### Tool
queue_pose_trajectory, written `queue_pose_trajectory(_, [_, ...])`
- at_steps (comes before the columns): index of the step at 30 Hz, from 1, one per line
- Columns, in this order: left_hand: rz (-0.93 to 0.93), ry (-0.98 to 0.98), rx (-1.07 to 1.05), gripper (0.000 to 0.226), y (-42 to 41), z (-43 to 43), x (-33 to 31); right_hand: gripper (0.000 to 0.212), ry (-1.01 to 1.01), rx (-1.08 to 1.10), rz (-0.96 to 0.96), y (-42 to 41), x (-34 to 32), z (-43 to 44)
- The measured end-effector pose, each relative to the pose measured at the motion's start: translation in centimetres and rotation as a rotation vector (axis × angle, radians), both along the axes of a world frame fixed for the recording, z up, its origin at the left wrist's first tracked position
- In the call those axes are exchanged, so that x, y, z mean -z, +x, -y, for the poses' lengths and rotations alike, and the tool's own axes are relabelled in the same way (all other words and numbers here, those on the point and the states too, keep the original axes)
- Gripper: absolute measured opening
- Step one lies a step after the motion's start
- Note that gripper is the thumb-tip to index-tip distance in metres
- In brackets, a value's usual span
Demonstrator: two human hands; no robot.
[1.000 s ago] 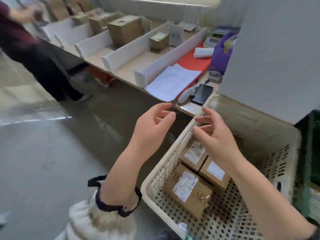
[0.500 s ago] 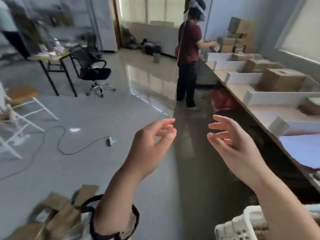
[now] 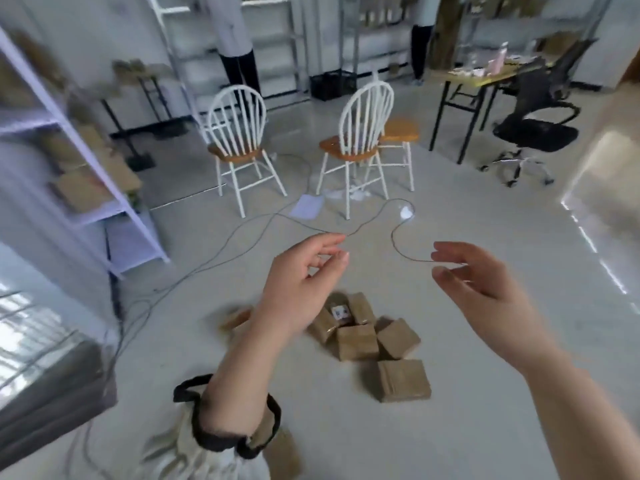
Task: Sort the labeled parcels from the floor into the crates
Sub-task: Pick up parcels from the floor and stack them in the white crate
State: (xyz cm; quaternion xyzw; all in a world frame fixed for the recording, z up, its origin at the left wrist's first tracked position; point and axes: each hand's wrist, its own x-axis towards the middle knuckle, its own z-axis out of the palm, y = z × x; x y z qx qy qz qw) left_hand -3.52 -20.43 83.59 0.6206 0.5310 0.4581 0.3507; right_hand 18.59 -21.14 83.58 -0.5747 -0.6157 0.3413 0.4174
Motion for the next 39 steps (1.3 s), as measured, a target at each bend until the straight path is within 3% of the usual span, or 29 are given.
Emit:
queue_pose_trajectory(5, [0.038,-0.09,-0.345,0.017,-6.9,0.0,2.9,0.025,-0.111,-0.294,0.005,-6.6,2.6,-5.4])
queue_pose_trajectory(11, [0.075,-0.195,-0.577,0.018,-9.4,-1.6,7.4,0.02,-0.238,-0.534,0.127,-10.7,7.2,-12.9])
queue_pose_trajectory(18, [0.17,-0.392,-0.816,0.018,-13.3,-1.5,19.0,0.012,-0.315,-0.674,0.287,-16.5,17.1,-17.7])
queue_pose_trajectory(23, [0.143,-0.523,-0.978,0.014,-17.6,1.3,32.8,0.016,-0.441,-0.814,0.314,-21.7,32.2,-17.1])
queue_pose_trajectory(29, [0.057,-0.767,-1.06,0.018,-22.0,5.0,56.3,0.012,-0.702,-0.884,0.41,-27.6,57.5,-16.1])
queue_pose_trajectory(34, [0.054,-0.977,-0.996,0.036,-23.6,5.6,76.1,0.012,-1.181,-0.778,0.449,-31.1,77.8,-14.4])
queue_pose_trajectory(39, [-0.175,-1.069,-1.003,0.05,-26.5,6.7,88.2,0.022,-1.466,-0.703,0.485,-33.1,91.5,-15.0])
